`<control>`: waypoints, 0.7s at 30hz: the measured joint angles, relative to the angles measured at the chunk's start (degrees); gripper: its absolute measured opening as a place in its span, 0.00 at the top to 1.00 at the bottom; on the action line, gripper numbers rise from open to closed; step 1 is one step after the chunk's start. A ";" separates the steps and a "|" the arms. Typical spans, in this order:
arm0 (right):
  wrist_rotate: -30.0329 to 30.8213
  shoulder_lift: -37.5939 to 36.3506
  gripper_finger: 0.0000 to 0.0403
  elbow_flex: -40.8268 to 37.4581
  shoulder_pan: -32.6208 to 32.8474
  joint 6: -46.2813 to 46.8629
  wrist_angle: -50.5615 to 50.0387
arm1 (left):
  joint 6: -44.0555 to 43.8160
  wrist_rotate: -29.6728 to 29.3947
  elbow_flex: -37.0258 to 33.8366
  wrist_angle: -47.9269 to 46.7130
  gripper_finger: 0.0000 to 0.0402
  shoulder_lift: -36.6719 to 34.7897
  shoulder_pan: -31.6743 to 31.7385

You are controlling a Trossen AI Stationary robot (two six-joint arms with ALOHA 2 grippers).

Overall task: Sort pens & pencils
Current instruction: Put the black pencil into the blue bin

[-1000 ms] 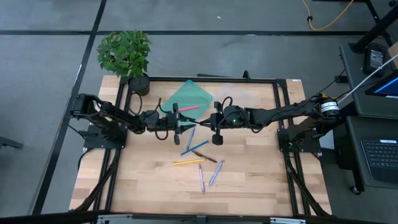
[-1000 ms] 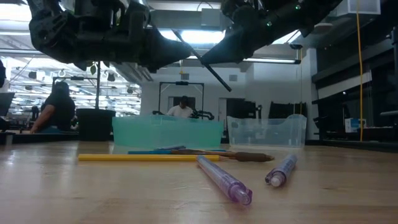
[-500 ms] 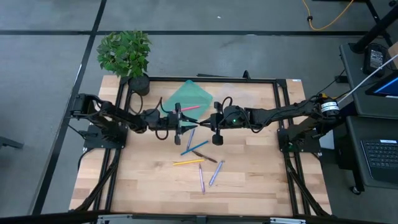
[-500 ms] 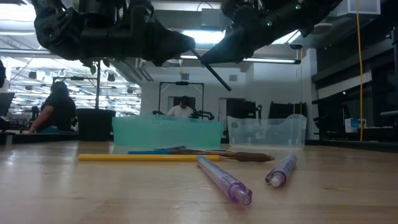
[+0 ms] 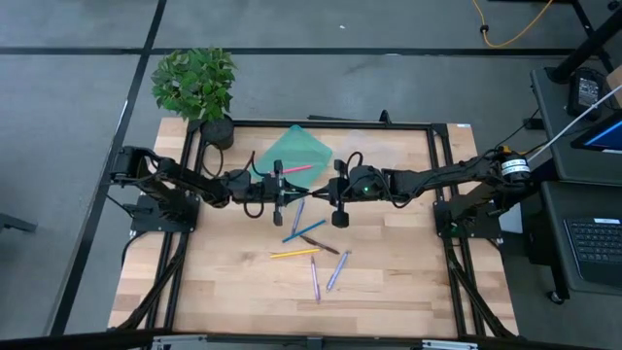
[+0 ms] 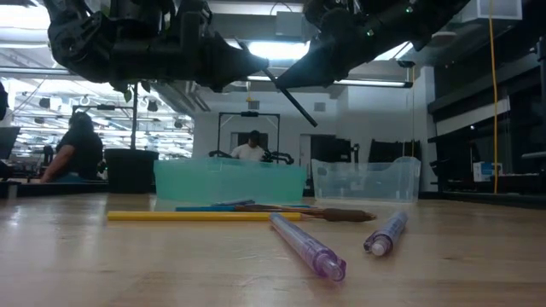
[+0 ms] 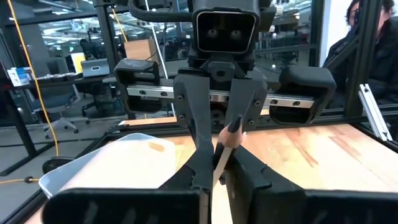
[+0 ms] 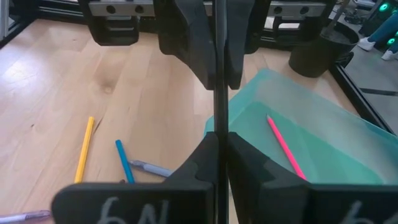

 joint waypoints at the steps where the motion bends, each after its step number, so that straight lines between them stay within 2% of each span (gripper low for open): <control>1: 0.00 0.00 0.94 0.00 0.00 0.11 0.01 | 0.23 0.00 0.00 -0.02 0.96 0.00 0.00; 7: 0.06 0.00 0.91 -0.04 -0.02 1.10 0.03 | 0.45 0.04 0.00 -0.47 0.96 -0.04 0.29; 16: 0.62 0.00 0.64 -0.04 -0.04 1.26 -0.65 | 0.46 0.02 -0.04 -2.60 0.96 -0.04 2.07; 18: 2.31 0.00 0.60 -0.04 -0.04 1.28 -1.72 | 0.45 0.00 -0.02 -2.88 0.96 -0.04 2.85; 21: 7.92 -0.62 0.58 -0.04 -0.10 1.25 -5.34 | 0.45 -0.14 -0.04 -5.57 0.96 -1.01 4.09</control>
